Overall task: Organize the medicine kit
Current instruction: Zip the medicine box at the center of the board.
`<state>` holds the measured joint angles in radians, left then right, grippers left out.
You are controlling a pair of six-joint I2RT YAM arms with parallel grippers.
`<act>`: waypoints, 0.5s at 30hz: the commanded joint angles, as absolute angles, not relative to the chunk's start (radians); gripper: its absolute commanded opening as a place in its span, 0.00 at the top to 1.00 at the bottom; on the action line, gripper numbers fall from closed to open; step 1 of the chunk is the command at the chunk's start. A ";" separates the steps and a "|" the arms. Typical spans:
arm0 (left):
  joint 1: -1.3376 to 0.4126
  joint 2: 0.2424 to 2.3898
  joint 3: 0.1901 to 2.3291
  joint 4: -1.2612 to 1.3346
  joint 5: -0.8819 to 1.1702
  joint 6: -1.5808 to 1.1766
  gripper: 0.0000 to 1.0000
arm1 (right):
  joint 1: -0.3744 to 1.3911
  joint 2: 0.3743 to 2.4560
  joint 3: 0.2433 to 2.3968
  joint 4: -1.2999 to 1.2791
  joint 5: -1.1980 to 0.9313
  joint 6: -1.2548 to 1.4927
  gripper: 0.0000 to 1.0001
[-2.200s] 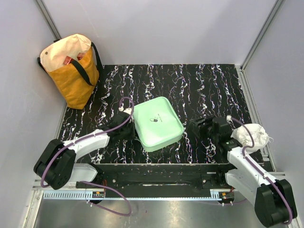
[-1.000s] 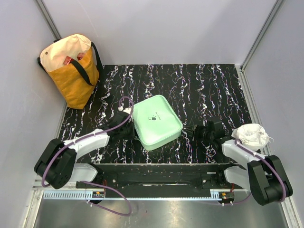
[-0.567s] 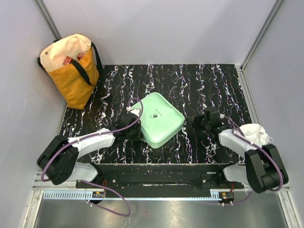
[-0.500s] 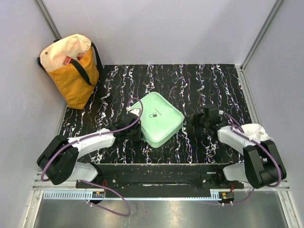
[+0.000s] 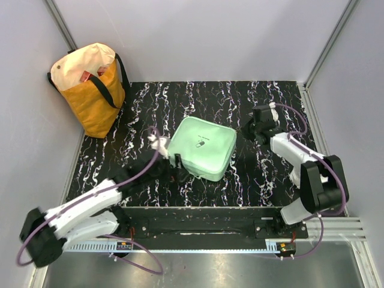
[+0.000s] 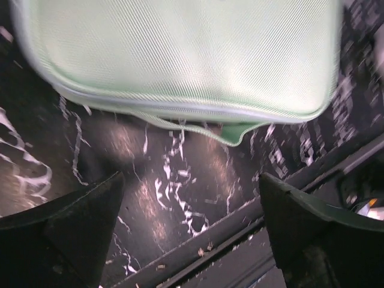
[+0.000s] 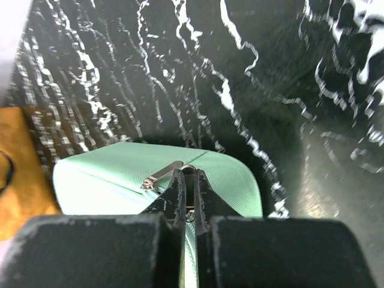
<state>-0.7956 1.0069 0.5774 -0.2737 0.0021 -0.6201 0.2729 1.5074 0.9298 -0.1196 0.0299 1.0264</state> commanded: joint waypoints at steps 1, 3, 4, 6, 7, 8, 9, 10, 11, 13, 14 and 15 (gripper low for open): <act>-0.735 0.796 0.624 -0.345 -0.205 -0.579 0.01 | 0.249 1.567 1.055 -0.118 0.101 0.665 1.00; -0.626 0.811 0.672 -0.335 -0.157 -0.510 0.01 | 0.247 1.615 1.107 -0.144 0.065 0.551 1.00; -0.579 0.843 0.693 -0.315 -0.132 -0.479 0.01 | 0.245 1.637 1.132 -0.172 0.045 0.517 1.00; -0.513 0.960 0.719 -0.229 -0.056 -0.398 0.01 | 0.247 1.664 1.150 -0.169 0.003 0.465 1.00; -0.480 1.010 0.733 -0.166 -0.019 -0.368 0.01 | 0.245 1.675 1.155 -0.167 0.003 0.445 1.00; -0.442 1.076 0.745 -0.105 0.070 -0.347 0.01 | 0.245 1.683 1.157 -0.158 0.003 0.430 1.00; -0.416 1.182 0.767 -0.039 0.128 -0.344 0.01 | 0.244 1.689 1.155 -0.144 -0.033 0.413 1.00; -0.399 1.263 0.793 0.022 0.200 -0.341 0.01 | 0.244 1.695 1.160 -0.138 -0.046 0.413 1.00; -0.393 1.331 0.816 0.066 0.268 -0.339 0.01 | 0.244 1.704 1.164 -0.135 -0.054 0.420 1.00; -0.387 1.477 0.894 0.107 0.360 -0.350 0.01 | 0.244 1.715 1.166 -0.095 -0.147 0.411 1.00; -0.387 1.524 0.902 0.136 0.389 -0.368 0.01 | 0.244 1.724 1.175 -0.088 -0.170 0.411 1.00; -0.385 1.569 0.907 0.170 0.412 -0.386 0.03 | 0.245 1.735 1.181 -0.086 -0.198 0.411 1.00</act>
